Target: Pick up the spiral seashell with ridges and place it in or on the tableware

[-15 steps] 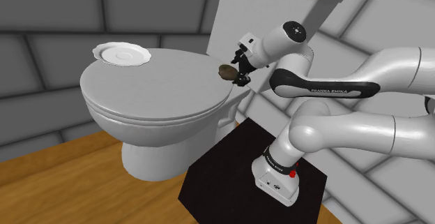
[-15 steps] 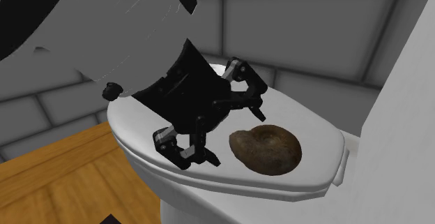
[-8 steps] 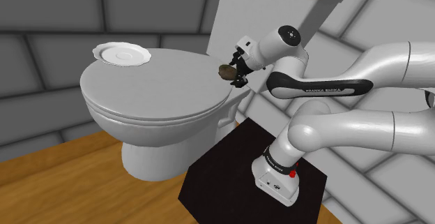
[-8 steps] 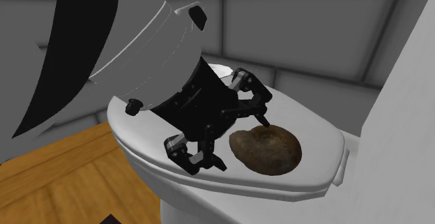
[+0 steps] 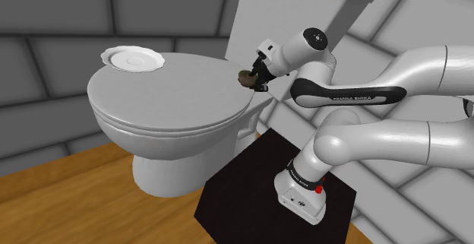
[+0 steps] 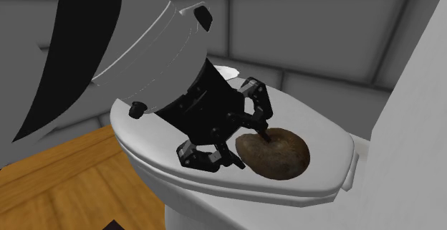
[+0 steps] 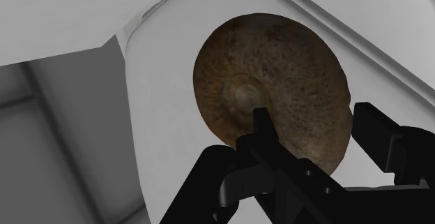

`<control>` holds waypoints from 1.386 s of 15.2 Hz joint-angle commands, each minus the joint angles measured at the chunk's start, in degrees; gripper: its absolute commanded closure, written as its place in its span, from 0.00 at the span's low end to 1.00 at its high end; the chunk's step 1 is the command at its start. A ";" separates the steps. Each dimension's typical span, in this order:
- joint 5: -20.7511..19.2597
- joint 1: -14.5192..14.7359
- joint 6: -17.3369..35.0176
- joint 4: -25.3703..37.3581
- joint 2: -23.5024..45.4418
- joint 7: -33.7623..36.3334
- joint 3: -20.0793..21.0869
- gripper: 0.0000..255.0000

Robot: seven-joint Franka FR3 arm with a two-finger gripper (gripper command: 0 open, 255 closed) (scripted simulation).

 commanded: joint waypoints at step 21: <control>6.97 5.25 -14.37 9.85 -4.59 -6.68 0.07 1.00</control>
